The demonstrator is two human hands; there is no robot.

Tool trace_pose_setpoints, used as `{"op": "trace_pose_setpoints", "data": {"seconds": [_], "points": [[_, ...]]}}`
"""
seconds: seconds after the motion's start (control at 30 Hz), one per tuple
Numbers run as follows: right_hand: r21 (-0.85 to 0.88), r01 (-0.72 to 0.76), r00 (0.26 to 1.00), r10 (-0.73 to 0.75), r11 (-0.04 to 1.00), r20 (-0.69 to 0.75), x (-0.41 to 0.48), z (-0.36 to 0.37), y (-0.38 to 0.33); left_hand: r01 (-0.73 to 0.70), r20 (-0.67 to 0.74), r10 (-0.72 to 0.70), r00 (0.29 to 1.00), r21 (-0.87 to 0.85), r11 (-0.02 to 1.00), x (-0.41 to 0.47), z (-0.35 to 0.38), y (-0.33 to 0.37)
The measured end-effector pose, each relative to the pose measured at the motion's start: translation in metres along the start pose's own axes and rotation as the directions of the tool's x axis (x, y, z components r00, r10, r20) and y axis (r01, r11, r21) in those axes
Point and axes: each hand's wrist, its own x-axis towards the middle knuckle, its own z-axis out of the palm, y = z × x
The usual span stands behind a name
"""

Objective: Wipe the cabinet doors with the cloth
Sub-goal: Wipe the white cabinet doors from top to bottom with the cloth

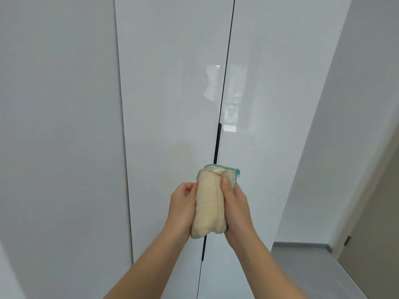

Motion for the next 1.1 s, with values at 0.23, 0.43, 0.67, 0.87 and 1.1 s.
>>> {"op": "trace_pose_setpoints", "data": {"seconds": [0.23,0.43,0.67,0.87,1.1], "points": [[-0.086,-0.130,0.991,0.130,0.988,-0.008,0.097,0.012,0.004,-0.226,-0.053,0.230,0.972,0.074,0.971,0.096,0.027,0.016],[-0.033,-0.179,0.983,0.180,0.983,0.026,0.170,0.020,-0.006,-0.459,-0.078,0.546,0.834,0.449,0.766,0.178,0.033,0.044],[0.097,-0.109,0.994,0.107,0.989,0.026,0.238,0.032,-0.040,-0.563,-0.119,0.680,0.724,0.468,0.681,0.242,0.020,0.099],[0.087,0.104,0.984,-0.115,0.991,0.137,0.297,0.048,-0.121,-0.643,-0.123,0.832,0.540,0.577,0.503,0.279,0.026,0.171],[0.002,0.351,0.923,-0.347,0.936,0.166,0.336,0.075,-0.208,-0.635,-0.070,0.942,0.327,0.722,0.274,0.296,0.031,0.247]]}}
